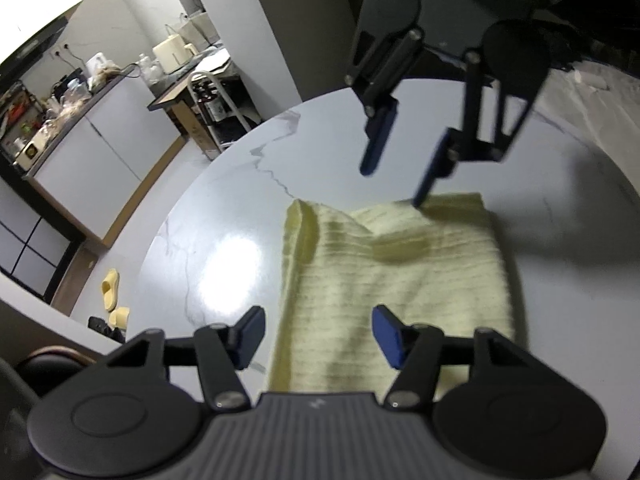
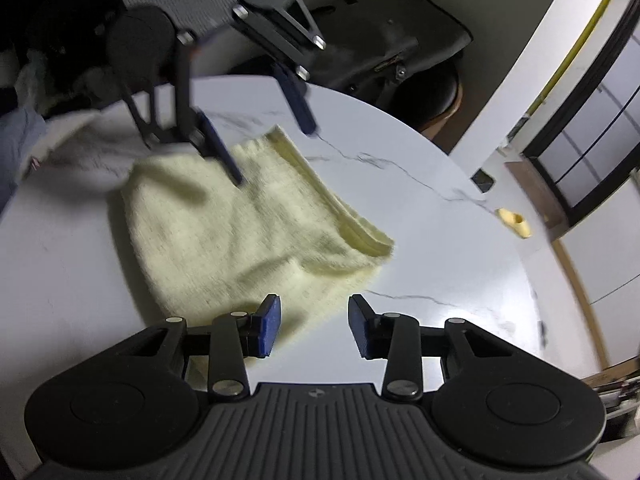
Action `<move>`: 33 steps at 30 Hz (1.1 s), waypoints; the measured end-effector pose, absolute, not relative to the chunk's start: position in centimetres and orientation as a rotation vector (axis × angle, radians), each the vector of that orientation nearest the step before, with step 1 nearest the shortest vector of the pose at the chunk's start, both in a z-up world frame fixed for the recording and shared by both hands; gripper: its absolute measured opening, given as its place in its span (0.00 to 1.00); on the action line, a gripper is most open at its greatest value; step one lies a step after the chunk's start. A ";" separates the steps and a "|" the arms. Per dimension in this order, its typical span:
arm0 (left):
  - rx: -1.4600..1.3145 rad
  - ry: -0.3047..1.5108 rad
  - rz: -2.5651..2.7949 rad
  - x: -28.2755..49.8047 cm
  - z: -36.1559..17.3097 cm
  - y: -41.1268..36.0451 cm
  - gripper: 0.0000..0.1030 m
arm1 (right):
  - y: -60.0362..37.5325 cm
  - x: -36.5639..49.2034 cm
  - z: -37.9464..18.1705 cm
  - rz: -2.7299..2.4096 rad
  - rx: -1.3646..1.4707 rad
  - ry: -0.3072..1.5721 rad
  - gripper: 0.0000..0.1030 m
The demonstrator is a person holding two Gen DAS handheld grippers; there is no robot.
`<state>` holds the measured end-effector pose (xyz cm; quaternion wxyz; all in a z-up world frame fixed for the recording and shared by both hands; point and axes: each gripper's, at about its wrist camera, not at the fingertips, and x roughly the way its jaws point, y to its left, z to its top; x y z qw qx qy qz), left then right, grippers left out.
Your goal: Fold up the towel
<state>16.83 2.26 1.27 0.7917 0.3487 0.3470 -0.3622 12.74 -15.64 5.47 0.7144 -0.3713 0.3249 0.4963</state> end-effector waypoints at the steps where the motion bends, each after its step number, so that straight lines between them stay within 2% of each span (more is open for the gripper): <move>1: 0.749 0.748 -0.786 17.2 1.1 2.1 0.61 | -15.4 12.7 5.4 1.098 -0.831 0.718 0.41; 14: 0.753 0.775 -0.850 19.2 -0.3 1.3 0.61 | -14.6 13.8 3.5 1.117 -0.854 0.798 0.41; 19: 0.758 0.791 -0.864 19.8 -0.9 1.2 0.55 | -14.9 14.4 3.2 1.130 -0.810 0.825 0.40; 25: 0.755 0.812 -0.879 20.3 -1.0 1.3 0.48 | -15.6 14.6 3.2 1.153 -0.764 0.834 0.30; 28: 0.743 0.820 -0.891 20.4 -0.9 1.4 0.38 | -15.9 14.6 3.3 1.166 -0.746 0.839 0.24; 30: 0.738 0.822 -0.898 20.4 -0.9 1.4 0.21 | -16.0 14.6 3.4 1.175 -0.737 0.841 0.20; 33: 0.741 0.821 -0.884 20.5 -0.8 1.6 0.11 | -16.0 14.8 3.2 1.183 -0.730 0.843 0.16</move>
